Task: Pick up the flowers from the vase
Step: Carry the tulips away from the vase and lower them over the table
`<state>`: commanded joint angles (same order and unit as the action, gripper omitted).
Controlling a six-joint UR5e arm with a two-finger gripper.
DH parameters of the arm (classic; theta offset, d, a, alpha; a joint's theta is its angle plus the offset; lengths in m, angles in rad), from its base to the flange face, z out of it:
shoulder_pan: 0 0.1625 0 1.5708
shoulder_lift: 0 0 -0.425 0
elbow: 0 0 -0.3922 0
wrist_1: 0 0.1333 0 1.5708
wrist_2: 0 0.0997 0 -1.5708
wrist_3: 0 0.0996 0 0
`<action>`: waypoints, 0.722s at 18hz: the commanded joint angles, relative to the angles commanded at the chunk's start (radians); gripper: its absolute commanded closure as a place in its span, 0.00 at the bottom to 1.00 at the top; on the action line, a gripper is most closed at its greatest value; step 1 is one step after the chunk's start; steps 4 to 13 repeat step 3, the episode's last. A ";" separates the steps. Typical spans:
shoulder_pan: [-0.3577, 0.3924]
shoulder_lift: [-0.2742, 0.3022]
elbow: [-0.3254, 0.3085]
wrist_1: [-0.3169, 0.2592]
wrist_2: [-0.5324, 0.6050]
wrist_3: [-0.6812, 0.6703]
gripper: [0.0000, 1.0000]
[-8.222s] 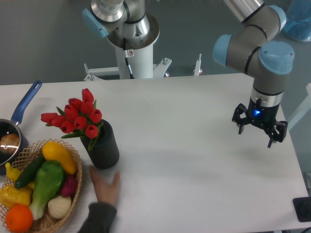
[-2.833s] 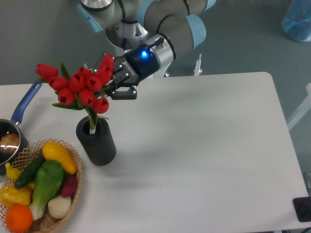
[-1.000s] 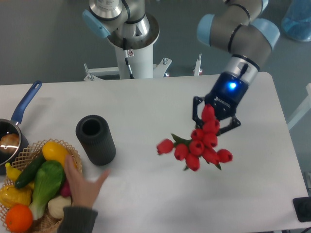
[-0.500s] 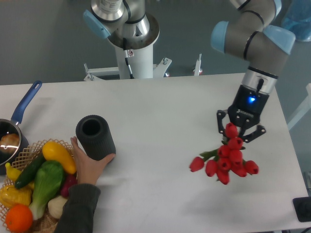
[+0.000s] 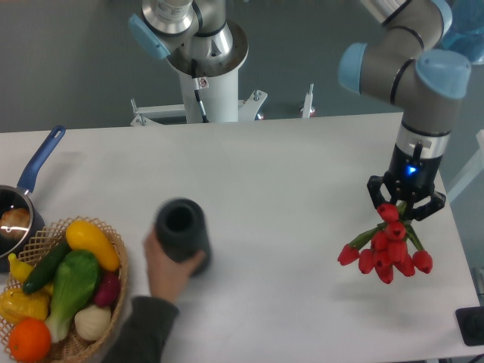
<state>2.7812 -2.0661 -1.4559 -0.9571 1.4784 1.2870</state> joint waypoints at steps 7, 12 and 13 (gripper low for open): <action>-0.012 -0.009 -0.003 0.009 0.011 -0.011 0.82; -0.012 -0.009 -0.003 0.009 0.011 -0.011 0.82; -0.012 -0.009 -0.003 0.009 0.011 -0.011 0.82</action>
